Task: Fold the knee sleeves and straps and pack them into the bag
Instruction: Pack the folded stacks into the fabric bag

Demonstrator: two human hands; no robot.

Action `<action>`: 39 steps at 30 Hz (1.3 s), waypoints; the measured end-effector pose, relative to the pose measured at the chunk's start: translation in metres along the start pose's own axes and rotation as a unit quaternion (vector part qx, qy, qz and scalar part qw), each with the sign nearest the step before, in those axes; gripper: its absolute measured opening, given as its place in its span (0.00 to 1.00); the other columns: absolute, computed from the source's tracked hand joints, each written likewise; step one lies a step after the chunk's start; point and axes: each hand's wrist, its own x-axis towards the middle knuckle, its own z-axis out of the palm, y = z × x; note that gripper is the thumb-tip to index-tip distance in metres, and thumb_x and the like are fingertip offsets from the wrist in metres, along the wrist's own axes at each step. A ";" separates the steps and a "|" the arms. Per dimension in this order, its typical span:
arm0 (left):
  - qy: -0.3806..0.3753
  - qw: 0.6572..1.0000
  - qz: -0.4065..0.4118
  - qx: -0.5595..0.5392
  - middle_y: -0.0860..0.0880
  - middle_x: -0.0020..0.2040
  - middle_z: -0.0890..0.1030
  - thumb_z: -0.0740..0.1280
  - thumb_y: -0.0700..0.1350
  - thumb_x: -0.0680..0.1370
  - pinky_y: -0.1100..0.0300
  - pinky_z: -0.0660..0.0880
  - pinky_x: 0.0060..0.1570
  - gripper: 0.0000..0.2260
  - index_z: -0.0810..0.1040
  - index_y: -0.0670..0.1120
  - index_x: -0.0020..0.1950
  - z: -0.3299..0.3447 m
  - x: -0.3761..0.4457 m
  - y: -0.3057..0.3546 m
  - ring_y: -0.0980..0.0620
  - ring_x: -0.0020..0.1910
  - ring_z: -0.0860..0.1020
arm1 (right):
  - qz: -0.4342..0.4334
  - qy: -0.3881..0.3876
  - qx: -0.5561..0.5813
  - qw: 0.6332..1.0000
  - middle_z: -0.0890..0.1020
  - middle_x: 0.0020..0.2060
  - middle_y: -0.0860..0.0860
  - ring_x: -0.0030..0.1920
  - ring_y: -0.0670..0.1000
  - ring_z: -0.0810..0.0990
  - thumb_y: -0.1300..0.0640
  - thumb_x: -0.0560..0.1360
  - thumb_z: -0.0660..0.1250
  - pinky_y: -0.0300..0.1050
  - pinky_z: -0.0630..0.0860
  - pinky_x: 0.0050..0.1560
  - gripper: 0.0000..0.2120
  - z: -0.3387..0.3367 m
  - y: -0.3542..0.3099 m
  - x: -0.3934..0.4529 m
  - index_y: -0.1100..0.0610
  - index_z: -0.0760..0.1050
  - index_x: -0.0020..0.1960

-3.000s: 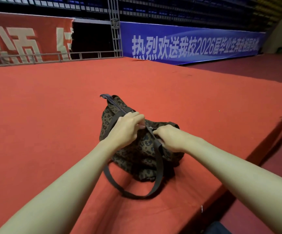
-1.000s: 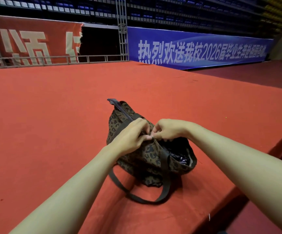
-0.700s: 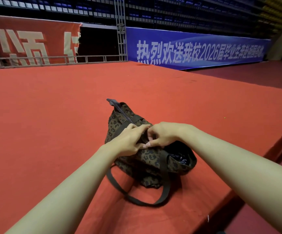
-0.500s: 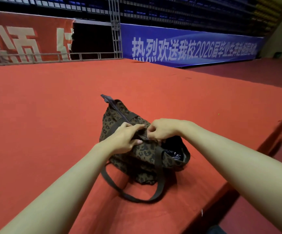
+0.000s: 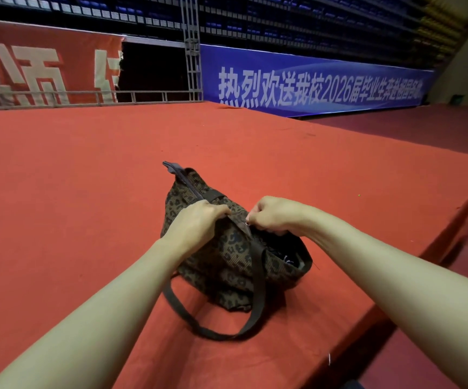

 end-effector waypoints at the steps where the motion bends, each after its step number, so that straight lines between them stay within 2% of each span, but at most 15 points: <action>1: 0.013 1.000 -0.010 0.018 0.47 0.53 0.84 0.62 0.31 0.77 0.47 0.78 0.41 0.24 0.79 0.53 0.67 -0.002 0.001 0.001 0.42 0.58 0.78 | 0.009 0.000 0.046 0.999 0.65 0.28 0.51 0.25 0.50 0.58 0.59 0.79 0.57 0.42 0.55 0.28 0.15 -0.001 0.001 -0.002 0.52 0.68 0.34; 4: 0.030 0.998 -0.008 0.047 0.50 0.53 0.84 0.62 0.31 0.75 0.51 0.74 0.37 0.23 0.78 0.53 0.64 -0.005 0.003 0.002 0.45 0.58 0.77 | 0.034 0.015 0.123 0.992 0.64 0.26 0.49 0.24 0.49 0.58 0.59 0.78 0.59 0.40 0.53 0.26 0.18 0.000 0.004 -0.008 0.50 0.64 0.31; 8: 0.053 0.997 -0.007 0.051 0.50 0.52 0.84 0.63 0.30 0.75 0.51 0.73 0.37 0.22 0.78 0.52 0.62 -0.006 0.004 -0.003 0.45 0.56 0.77 | 0.054 0.021 0.103 0.993 0.65 0.26 0.49 0.26 0.50 0.57 0.58 0.76 0.60 0.43 0.52 0.30 0.16 -0.002 0.014 -0.016 0.51 0.67 0.30; 12: 0.049 0.997 -0.031 0.045 0.48 0.50 0.82 0.62 0.32 0.76 0.51 0.71 0.38 0.22 0.78 0.54 0.63 -0.011 0.009 -0.012 0.42 0.56 0.78 | 0.045 0.018 0.125 0.991 0.65 0.26 0.48 0.25 0.48 0.57 0.59 0.79 0.61 0.43 0.52 0.28 0.13 -0.011 0.035 -0.037 0.51 0.69 0.36; 16: 0.044 0.998 -0.035 0.042 0.47 0.52 0.82 0.62 0.32 0.76 0.51 0.70 0.39 0.23 0.78 0.54 0.64 -0.010 0.013 -0.014 0.43 0.57 0.77 | 0.032 -0.001 0.150 0.988 0.62 0.27 0.48 0.26 0.48 0.54 0.60 0.80 0.61 0.47 0.48 0.32 0.08 -0.021 0.051 -0.056 0.55 0.72 0.42; 18: 0.036 0.998 -0.038 0.035 0.47 0.50 0.80 0.61 0.32 0.77 0.51 0.70 0.39 0.23 0.78 0.54 0.65 -0.007 0.013 -0.011 0.42 0.56 0.77 | 0.033 -0.011 0.148 0.988 0.61 0.26 0.48 0.26 0.48 0.54 0.60 0.81 0.61 0.46 0.48 0.31 0.07 -0.022 0.052 -0.059 0.56 0.72 0.44; 20: 0.024 0.998 -0.048 0.022 0.48 0.48 0.77 0.61 0.32 0.78 0.49 0.74 0.40 0.22 0.79 0.53 0.65 -0.004 0.010 -0.009 0.41 0.54 0.78 | 0.033 -0.022 0.147 0.988 0.61 0.26 0.48 0.26 0.48 0.54 0.61 0.80 0.61 0.43 0.49 0.29 0.08 -0.022 0.051 -0.061 0.56 0.71 0.42; 23: 0.017 0.998 -0.054 0.020 0.45 0.52 0.81 0.61 0.31 0.78 0.48 0.76 0.43 0.23 0.80 0.53 0.66 -0.001 0.008 -0.010 0.39 0.54 0.79 | 0.042 -0.034 0.164 0.985 0.61 0.24 0.47 0.24 0.46 0.54 0.59 0.82 0.63 0.39 0.50 0.26 0.18 -0.023 0.049 -0.059 0.52 0.67 0.34; 25: 0.015 0.998 -0.053 0.023 0.45 0.55 0.83 0.61 0.30 0.77 0.50 0.74 0.41 0.24 0.80 0.53 0.66 0.001 0.009 -0.013 0.39 0.54 0.80 | 0.068 -0.053 0.202 0.975 0.62 0.23 0.46 0.23 0.45 0.54 0.59 0.81 0.65 0.38 0.50 0.25 0.19 -0.026 0.050 -0.059 0.51 0.67 0.32; 28: 0.010 0.998 -0.055 0.020 0.46 0.56 0.85 0.61 0.30 0.75 0.51 0.73 0.41 0.25 0.80 0.54 0.65 0.002 0.012 -0.014 0.39 0.54 0.81 | 0.126 -0.095 0.282 0.946 0.60 0.24 0.45 0.22 0.44 0.54 0.60 0.81 0.66 0.35 0.52 0.22 0.13 -0.031 0.058 -0.062 0.52 0.73 0.37; 32: -0.001 0.999 -0.054 0.008 0.47 0.58 0.85 0.61 0.30 0.75 0.49 0.78 0.46 0.25 0.80 0.53 0.65 0.007 0.012 -0.009 0.40 0.56 0.82 | 0.151 -0.111 0.324 0.927 0.60 0.23 0.45 0.20 0.43 0.54 0.61 0.81 0.65 0.34 0.52 0.22 0.08 -0.028 0.073 -0.065 0.53 0.73 0.43; 35: -0.015 0.998 -0.053 -0.027 0.44 0.57 0.85 0.62 0.35 0.81 0.49 0.78 0.50 0.18 0.81 0.51 0.65 0.010 0.009 -0.010 0.40 0.58 0.81 | 0.148 -0.103 0.339 0.923 0.63 0.23 0.46 0.21 0.44 0.58 0.61 0.80 0.64 0.36 0.54 0.24 0.04 -0.024 0.078 -0.065 0.56 0.77 0.47; 37: -0.014 0.997 -0.049 -0.064 0.44 0.57 0.85 0.64 0.43 0.85 0.49 0.78 0.55 0.11 0.83 0.50 0.64 0.010 0.003 -0.015 0.42 0.59 0.81 | 0.124 -0.099 0.305 0.939 0.65 0.24 0.47 0.22 0.45 0.61 0.61 0.79 0.66 0.36 0.56 0.25 0.03 -0.023 0.079 -0.067 0.57 0.79 0.48; 39: -0.007 0.995 -0.040 -0.088 0.46 0.60 0.85 0.64 0.47 0.85 0.48 0.78 0.59 0.11 0.83 0.49 0.64 0.007 -0.006 -0.020 0.44 0.61 0.81 | 0.096 -0.085 0.247 0.961 0.69 0.25 0.48 0.23 0.45 0.63 0.59 0.79 0.66 0.37 0.57 0.26 0.05 -0.024 0.076 -0.069 0.56 0.80 0.49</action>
